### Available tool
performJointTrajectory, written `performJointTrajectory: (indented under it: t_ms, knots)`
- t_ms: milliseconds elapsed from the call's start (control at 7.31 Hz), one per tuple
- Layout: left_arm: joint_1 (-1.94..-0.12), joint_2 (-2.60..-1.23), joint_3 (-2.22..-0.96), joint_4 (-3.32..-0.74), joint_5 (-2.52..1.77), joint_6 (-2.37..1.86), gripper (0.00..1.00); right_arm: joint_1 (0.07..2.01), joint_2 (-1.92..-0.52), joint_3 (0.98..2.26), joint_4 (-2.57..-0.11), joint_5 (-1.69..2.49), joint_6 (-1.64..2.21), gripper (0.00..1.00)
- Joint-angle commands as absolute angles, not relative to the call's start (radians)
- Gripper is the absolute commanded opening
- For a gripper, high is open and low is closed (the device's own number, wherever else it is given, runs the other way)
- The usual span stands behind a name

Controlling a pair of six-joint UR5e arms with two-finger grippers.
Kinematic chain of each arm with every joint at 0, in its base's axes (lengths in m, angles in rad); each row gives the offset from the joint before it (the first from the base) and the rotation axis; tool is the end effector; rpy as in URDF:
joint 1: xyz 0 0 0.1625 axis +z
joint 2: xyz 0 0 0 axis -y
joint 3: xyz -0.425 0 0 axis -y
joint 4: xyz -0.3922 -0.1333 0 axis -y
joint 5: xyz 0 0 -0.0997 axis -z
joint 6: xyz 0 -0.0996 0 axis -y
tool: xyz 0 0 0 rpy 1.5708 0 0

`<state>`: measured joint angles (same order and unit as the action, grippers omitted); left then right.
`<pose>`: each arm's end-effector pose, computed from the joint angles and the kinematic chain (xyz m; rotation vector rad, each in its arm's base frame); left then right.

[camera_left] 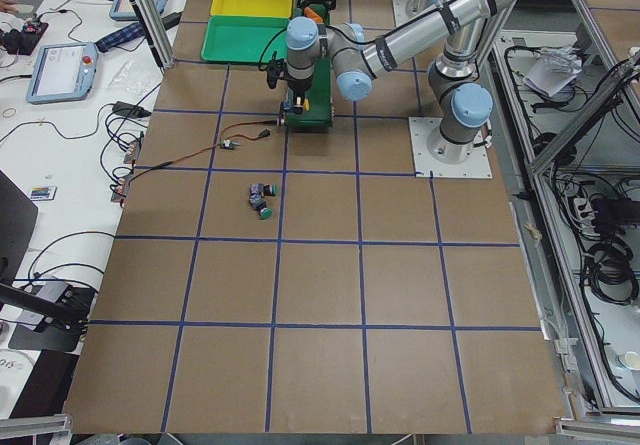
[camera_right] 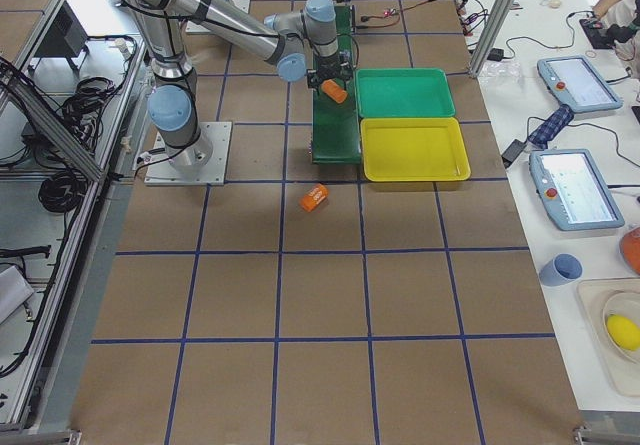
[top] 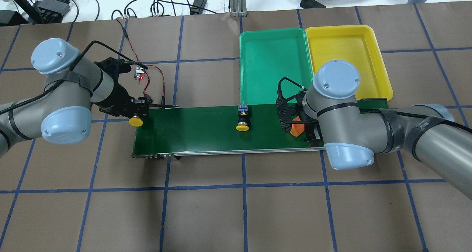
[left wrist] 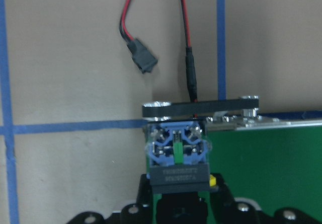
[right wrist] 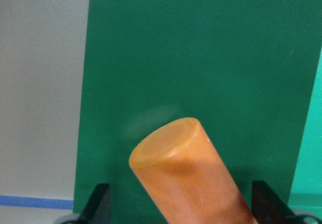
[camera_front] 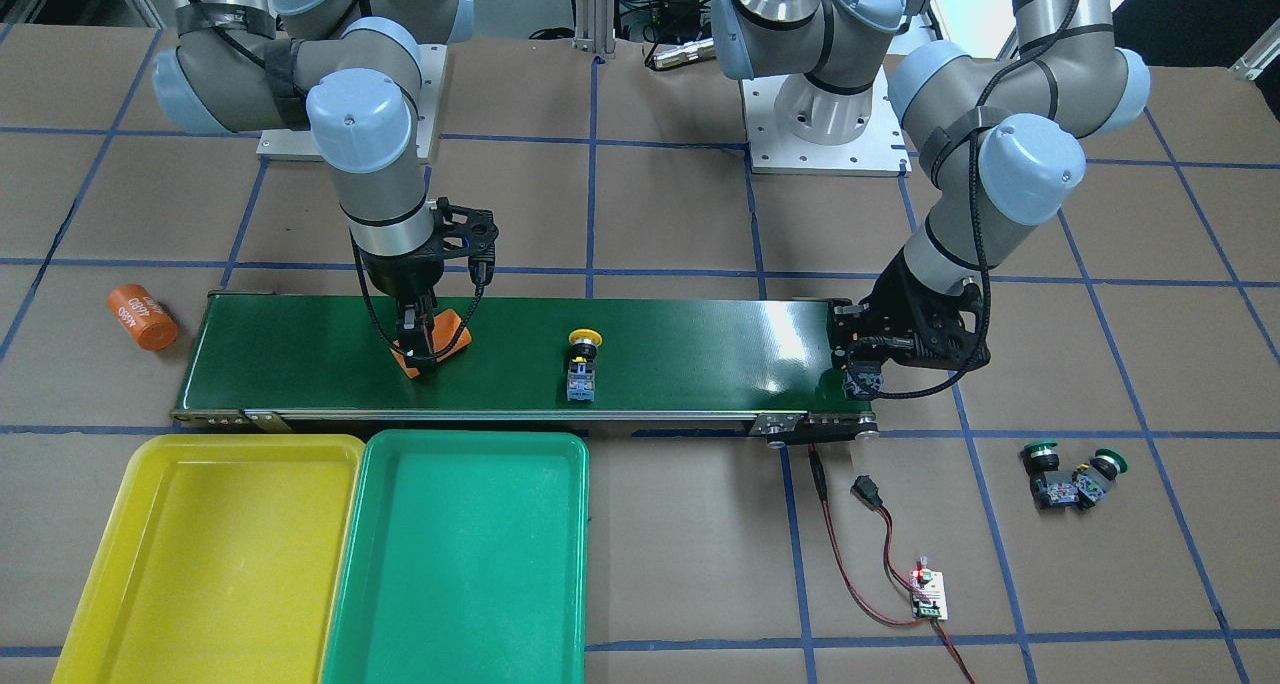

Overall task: Sort buttons by color to trays
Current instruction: 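Carry the yellow button with the left gripper onto the belt start, release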

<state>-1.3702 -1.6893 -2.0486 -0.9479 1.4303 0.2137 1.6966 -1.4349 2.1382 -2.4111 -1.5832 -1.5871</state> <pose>-0.0492 -0.4968 0.2683 -0.0225 -3.0084 0.0827 0.1899 -0.4488 0.2449 2.2942 -1.9910 0.1426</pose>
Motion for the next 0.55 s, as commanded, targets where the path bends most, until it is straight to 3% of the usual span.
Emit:
performJointTrajectory:
  t_ms: [0,137,274,411]
  knots:
    - [-1.374,-1.692,-2.065,-0.937,1.43,0.213,0.12,1.697,-1.427,2.137,-2.416,-1.586,-1.591,0.88]
    - [-1.374,-1.695,-2.066,-0.937,1.43,0.21,0.39,1.697,-1.427,2.134,-2.419,-1.586,-1.586,0.86]
    - [-1.377,-1.694,-2.068,-0.937,1.425,0.203,0.96,1.697,-1.425,2.12,-2.419,-1.583,-1.577,0.86]
    - [-1.384,-1.69,-2.068,-0.939,1.427,0.204,1.0,1.697,-1.424,2.106,-2.418,-1.585,-1.563,0.86]
